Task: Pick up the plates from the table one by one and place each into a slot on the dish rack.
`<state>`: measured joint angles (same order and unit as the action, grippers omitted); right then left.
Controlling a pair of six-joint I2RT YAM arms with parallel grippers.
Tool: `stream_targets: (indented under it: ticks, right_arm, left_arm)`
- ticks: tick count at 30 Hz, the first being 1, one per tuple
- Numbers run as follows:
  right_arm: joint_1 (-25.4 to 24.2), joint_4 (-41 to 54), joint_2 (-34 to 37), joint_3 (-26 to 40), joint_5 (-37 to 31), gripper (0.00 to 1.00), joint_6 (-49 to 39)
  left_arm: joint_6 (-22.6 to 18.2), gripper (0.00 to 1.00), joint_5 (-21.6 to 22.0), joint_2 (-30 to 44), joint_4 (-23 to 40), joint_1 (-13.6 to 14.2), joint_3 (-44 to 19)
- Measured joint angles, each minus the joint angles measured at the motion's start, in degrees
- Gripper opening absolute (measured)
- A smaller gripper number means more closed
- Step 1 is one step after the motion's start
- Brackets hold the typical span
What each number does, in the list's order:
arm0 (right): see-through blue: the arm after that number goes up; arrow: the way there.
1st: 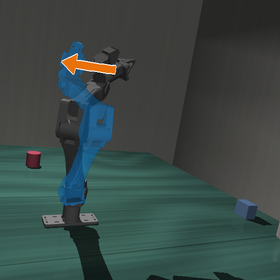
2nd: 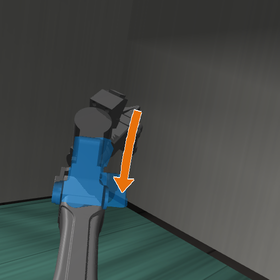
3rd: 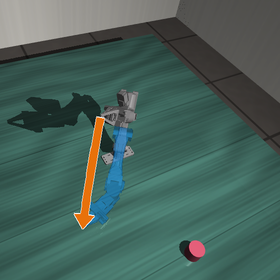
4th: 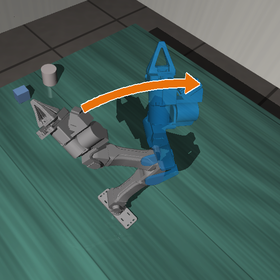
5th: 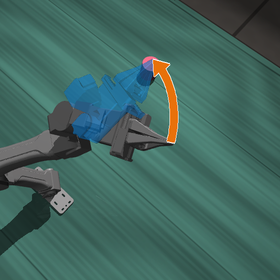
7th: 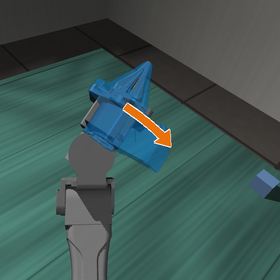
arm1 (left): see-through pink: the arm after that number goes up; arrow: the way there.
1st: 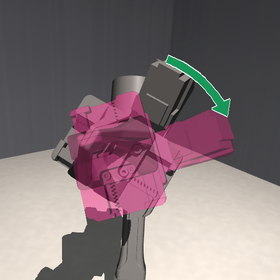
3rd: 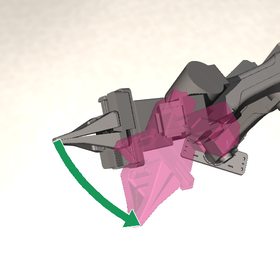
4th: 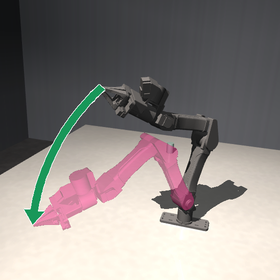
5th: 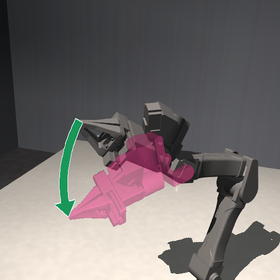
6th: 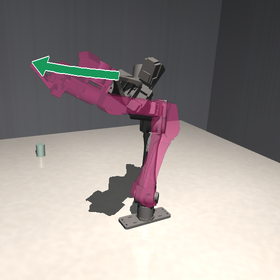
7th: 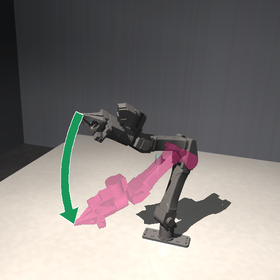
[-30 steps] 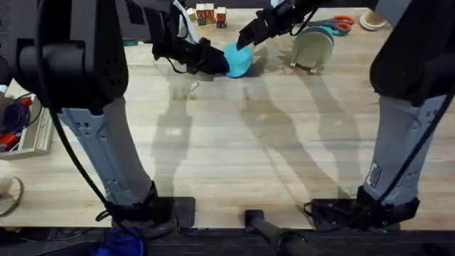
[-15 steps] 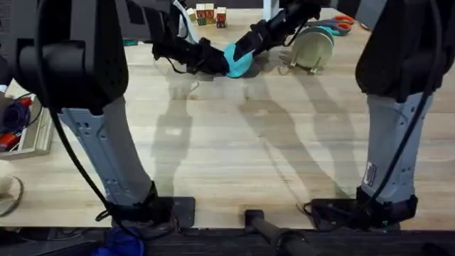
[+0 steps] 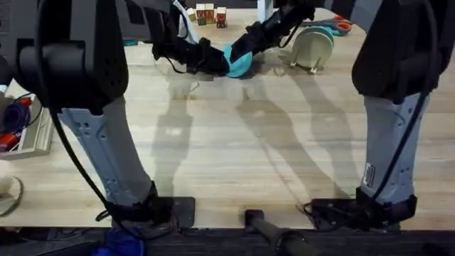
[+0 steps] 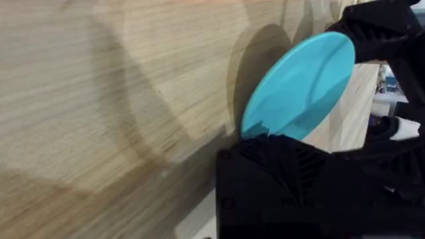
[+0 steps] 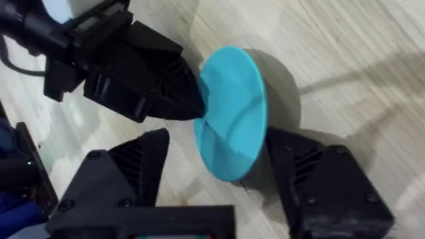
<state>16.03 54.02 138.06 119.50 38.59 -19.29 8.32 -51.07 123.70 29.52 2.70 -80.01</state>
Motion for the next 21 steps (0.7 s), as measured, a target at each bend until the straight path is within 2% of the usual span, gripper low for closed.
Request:
stream_targets:
  ticks: [10, 21]
  right_arm:
    - [-0.3, 0.0, 0.0, 0.0, -0.9, 0.403, 0.3]
    - [-0.8, 0.1, 0.0, 0.1, -0.7, 0.063, 0.5]
  left_arm:
    - [0.0, 0.042, 0.0, 0.0, 0.1, 0.0, 0.0]
    - [0.0, 0.042, -0.2, 0.0, 0.4, -0.1, -0.1]
